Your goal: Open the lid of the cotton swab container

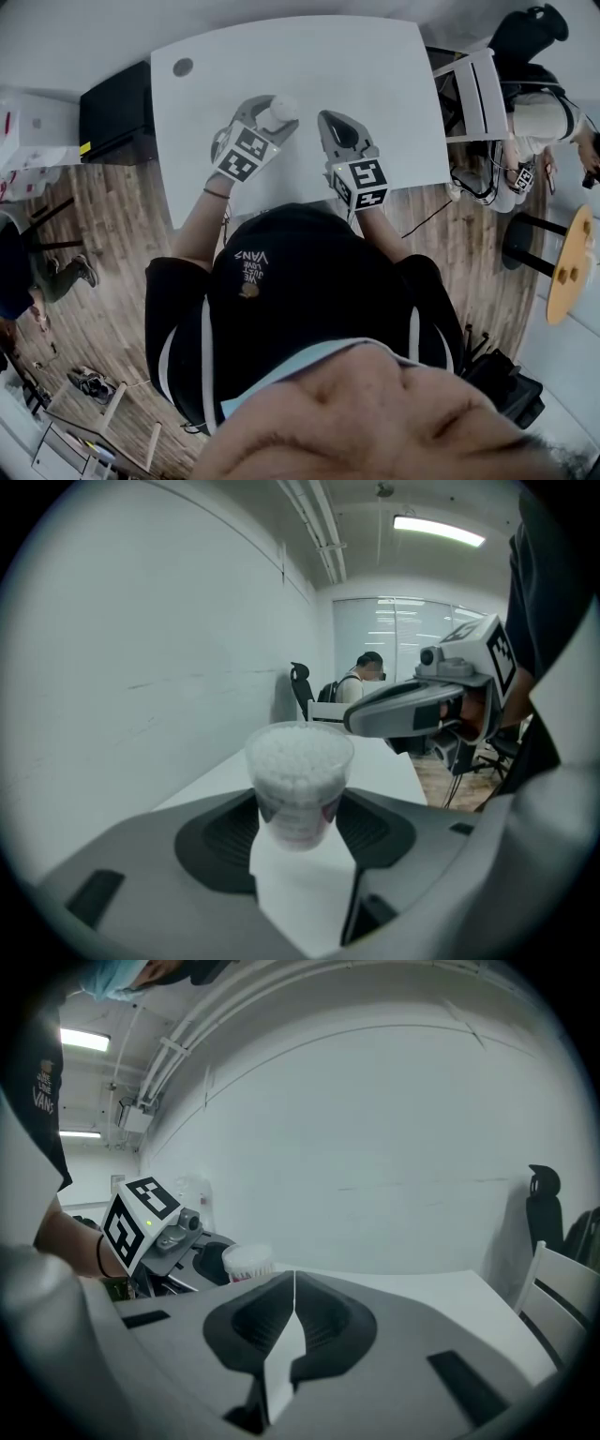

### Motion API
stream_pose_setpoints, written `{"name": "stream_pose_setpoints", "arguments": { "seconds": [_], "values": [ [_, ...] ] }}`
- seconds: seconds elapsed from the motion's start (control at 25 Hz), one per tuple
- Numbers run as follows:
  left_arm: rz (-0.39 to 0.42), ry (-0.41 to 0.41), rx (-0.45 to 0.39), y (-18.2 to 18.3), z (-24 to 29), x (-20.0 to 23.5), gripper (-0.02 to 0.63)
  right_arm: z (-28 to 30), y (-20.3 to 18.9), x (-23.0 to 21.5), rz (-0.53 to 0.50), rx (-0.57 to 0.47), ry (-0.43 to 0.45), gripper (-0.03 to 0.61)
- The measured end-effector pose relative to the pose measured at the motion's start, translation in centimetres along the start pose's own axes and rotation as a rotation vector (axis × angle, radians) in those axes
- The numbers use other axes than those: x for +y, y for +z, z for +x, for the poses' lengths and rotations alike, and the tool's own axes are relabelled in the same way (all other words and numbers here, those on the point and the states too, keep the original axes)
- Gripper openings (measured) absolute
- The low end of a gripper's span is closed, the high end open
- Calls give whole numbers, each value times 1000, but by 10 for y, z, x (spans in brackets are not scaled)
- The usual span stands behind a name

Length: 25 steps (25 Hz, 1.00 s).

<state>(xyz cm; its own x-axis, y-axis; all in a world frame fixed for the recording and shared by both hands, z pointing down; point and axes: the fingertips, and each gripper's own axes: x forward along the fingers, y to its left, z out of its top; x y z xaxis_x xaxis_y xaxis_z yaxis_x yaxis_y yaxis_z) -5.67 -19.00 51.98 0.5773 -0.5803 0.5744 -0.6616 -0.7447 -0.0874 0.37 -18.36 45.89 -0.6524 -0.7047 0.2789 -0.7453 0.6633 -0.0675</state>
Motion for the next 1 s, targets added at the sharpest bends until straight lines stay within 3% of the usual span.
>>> {"name": "stream_pose_setpoints", "arguments": {
  "seconds": [0.32,0.36,0.44,0.76,1.0],
  "values": [
    [49,4,13,-3,-15,-8,262,-3,16,38,3,-83,126,17],
    [55,4,18,-4,-16,-9,262,-3,16,42,6,-82,141,45],
    [67,7,31,-7,-17,-10,262,0,14,50,10,-64,175,175],
    [180,30,95,-15,-16,-16,262,8,5,67,-14,-18,228,253],
    [304,67,152,-17,-14,-21,262,17,-4,76,-80,46,245,270]
  ]
}}
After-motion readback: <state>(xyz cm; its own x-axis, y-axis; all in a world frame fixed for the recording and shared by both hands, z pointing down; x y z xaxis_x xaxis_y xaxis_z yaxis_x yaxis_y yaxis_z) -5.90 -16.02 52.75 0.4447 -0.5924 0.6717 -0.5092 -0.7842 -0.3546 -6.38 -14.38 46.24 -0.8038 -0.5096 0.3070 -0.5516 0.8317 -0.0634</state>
